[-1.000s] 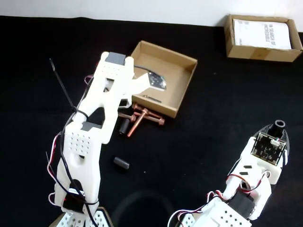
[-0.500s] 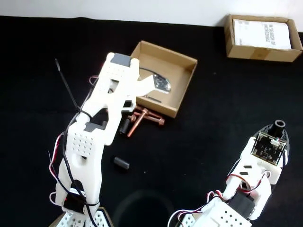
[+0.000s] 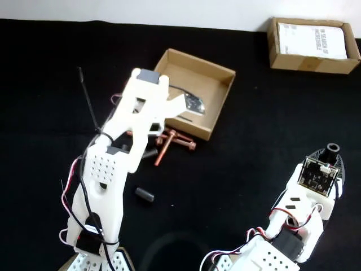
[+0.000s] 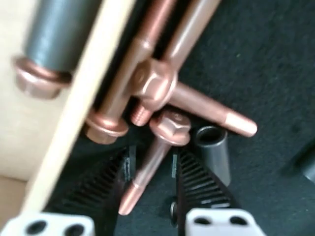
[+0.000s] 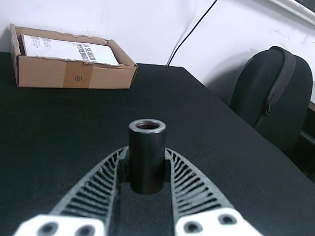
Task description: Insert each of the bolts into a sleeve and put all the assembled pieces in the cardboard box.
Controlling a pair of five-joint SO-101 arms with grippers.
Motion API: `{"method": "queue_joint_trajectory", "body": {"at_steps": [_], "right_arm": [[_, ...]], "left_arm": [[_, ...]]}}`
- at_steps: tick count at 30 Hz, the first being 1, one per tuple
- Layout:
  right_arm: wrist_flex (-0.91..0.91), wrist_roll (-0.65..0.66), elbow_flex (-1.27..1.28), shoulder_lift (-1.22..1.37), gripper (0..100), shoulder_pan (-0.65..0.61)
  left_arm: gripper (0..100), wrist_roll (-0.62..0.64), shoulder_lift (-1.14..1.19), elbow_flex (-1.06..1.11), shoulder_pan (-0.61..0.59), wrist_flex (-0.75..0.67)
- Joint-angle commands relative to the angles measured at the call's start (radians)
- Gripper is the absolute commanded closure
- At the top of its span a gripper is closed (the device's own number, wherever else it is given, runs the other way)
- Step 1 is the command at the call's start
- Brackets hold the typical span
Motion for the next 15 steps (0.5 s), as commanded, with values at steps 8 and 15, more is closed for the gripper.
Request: {"method": "queue_joint_trajectory", "body": {"at_steps": [8, 15], "right_arm": [[-0.030, 0.014, 0.133, -0.019, 99.1, -0.008], [-0.027, 0.009, 0.133, -0.019, 99.1, -0.008]], "left_arm": [[98, 0.006, 0.001, -0.012, 0.053, -0.037], [99, 0.080, -0.005, -0.010, 0.050, -0.038]]}}
